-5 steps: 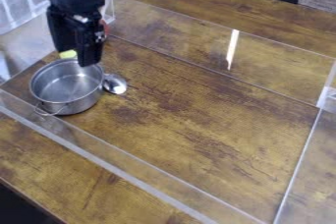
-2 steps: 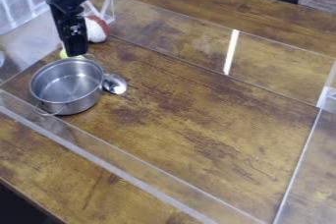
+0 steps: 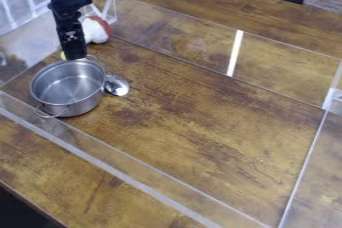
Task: Move the green spoon to the left
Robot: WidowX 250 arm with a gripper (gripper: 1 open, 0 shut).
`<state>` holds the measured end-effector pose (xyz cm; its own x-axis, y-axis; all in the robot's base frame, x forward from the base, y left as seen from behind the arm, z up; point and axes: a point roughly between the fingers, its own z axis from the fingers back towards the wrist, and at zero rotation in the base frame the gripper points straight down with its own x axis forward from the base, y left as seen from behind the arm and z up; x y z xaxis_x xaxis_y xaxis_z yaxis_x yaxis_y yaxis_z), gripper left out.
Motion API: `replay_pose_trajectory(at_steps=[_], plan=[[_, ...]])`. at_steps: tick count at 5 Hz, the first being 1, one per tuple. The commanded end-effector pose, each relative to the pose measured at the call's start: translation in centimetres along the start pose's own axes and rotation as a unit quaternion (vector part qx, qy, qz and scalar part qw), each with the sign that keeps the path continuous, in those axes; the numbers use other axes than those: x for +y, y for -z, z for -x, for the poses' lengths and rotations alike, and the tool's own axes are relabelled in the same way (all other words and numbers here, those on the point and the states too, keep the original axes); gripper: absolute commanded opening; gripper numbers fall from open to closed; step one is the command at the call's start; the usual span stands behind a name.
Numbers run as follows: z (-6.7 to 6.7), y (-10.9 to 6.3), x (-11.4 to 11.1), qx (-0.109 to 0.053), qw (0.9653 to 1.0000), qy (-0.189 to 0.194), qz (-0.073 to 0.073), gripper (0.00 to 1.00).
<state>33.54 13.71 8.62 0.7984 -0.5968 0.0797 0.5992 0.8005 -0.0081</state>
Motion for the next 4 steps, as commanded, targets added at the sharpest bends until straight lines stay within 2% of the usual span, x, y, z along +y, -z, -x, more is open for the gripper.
replay_pose_trajectory(at_steps=[1, 4], plan=[[0.1, -1.3, 1.6, -0.021, 0.9993, -0.011, -0.029, 1.00], [0.2, -0.4, 2.7, -0.040, 0.9985, -0.025, -0.029, 1.00]])
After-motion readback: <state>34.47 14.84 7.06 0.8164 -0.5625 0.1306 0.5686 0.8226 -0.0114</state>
